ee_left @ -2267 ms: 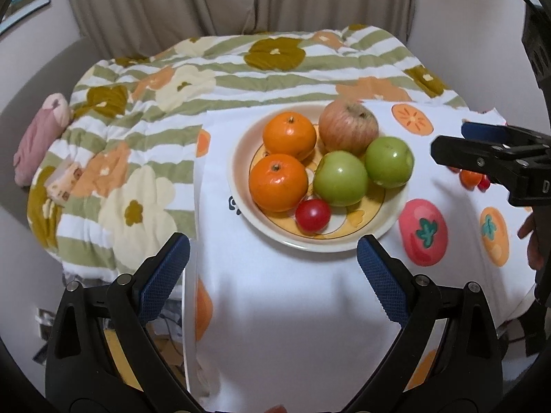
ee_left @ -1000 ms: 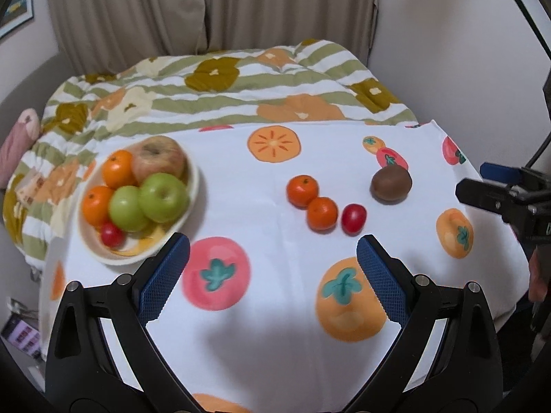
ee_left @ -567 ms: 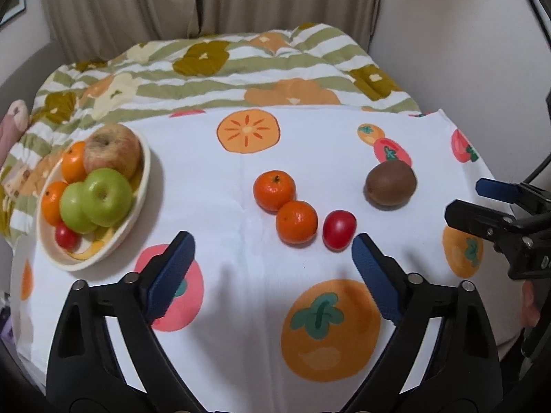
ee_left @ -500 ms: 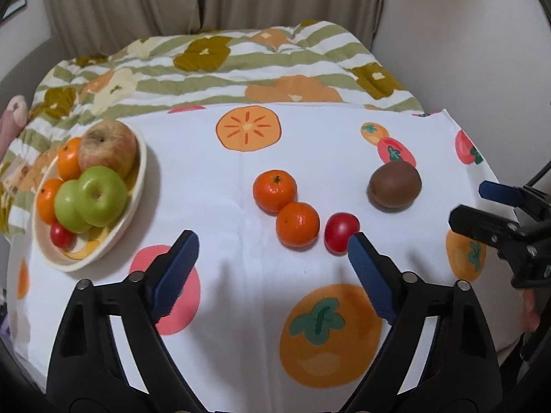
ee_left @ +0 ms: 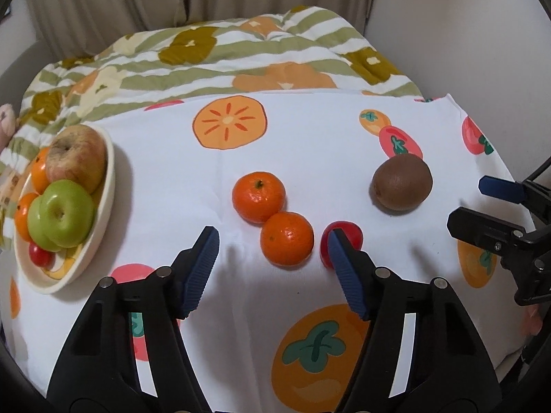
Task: Organize fruits
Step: 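Grasp a small mandarin with the left tool while the right tool grasps the kiwi, then carry the mandarin and kiwi with both tools over the plate, then open both tools to release the mandarin and kiwi onto the plate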
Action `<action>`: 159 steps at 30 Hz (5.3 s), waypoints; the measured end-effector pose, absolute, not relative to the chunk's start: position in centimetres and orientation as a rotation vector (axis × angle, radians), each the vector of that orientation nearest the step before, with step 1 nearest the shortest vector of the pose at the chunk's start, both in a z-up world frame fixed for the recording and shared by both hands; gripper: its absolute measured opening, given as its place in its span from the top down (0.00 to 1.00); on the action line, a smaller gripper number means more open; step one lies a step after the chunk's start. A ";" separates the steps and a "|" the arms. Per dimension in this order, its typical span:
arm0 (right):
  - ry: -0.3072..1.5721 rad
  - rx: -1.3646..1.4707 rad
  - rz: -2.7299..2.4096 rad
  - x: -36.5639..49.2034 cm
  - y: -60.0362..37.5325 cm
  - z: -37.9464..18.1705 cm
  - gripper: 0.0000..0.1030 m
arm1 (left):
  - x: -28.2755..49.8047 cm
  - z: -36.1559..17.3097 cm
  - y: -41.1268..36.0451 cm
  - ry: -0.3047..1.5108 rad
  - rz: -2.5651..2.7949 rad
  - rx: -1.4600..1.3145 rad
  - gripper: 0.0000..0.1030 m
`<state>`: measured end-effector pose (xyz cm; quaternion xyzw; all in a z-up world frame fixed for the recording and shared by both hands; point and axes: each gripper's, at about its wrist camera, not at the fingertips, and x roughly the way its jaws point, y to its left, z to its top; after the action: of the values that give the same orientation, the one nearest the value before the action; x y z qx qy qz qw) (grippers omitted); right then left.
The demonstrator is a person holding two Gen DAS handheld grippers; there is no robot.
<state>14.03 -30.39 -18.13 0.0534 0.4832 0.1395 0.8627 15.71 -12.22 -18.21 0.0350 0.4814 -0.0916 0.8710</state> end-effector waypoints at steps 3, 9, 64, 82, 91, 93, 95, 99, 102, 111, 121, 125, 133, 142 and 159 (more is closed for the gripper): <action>1.016 0.116 0.299 14.3 -30.4 -18.4 0.00 | 15.9 -18.6 -12.2 1.020 -0.193 0.070 0.40; 1.019 0.126 0.313 14.5 -30.1 -18.7 0.00 | 16.2 -19.0 -12.3 1.026 -0.201 0.082 0.40; 0.966 0.010 0.308 17.9 -26.7 -21.4 0.41 | 14.0 -19.0 -7.3 1.039 -0.060 0.008 0.61; 0.887 -0.016 0.446 16.9 -20.3 -14.1 0.41 | 11.9 -12.4 0.2 0.919 0.049 -0.059 0.61; 0.862 -0.014 0.521 16.6 -13.5 -11.5 0.41 | 12.4 -9.9 6.5 0.879 0.087 -0.049 0.61; 0.859 -0.014 0.531 16.6 -11.9 -11.2 0.41 | 12.7 -9.6 7.9 0.878 0.087 -0.046 0.61; 0.859 -0.012 0.540 16.6 -10.0 -10.9 0.41 | 13.3 -9.5 9.6 0.878 0.082 -0.041 0.61; 0.862 -0.010 0.542 17.0 -6.7 -10.8 0.41 | 14.6 -9.6 12.3 0.884 0.056 -0.028 0.61; 0.868 -0.001 0.532 17.3 -4.9 -10.9 0.41 | 16.0 -10.1 14.2 0.893 0.025 -0.012 0.61; 0.884 0.041 0.444 18.4 -0.1 -12.2 0.41 | 21.3 -13.4 18.2 0.935 -0.102 0.042 0.61; 0.908 0.070 0.368 18.8 1.4 -13.4 0.41 | 24.0 -16.2 19.1 0.984 -0.212 0.065 0.60; 0.909 0.080 0.344 18.9 1.4 -13.4 0.41 | 23.9 -15.6 19.3 0.954 -0.236 0.062 0.00; 0.906 0.061 0.332 19.3 2.0 -12.7 0.41 | 23.0 -14.0 20.9 0.929 -0.224 0.067 0.00; 0.915 0.038 0.388 20.2 5.5 -13.8 0.41 | 20.8 -14.2 24.5 0.959 -0.154 0.061 0.00; 0.894 -0.097 0.421 20.3 8.6 -15.2 0.21 | 18.8 -15.2 26.2 0.978 -0.106 0.056 0.00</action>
<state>20.30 8.59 -15.17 -0.0465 0.4289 0.2021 0.8792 18.82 26.22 -15.24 0.0269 0.4697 -0.0507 0.8810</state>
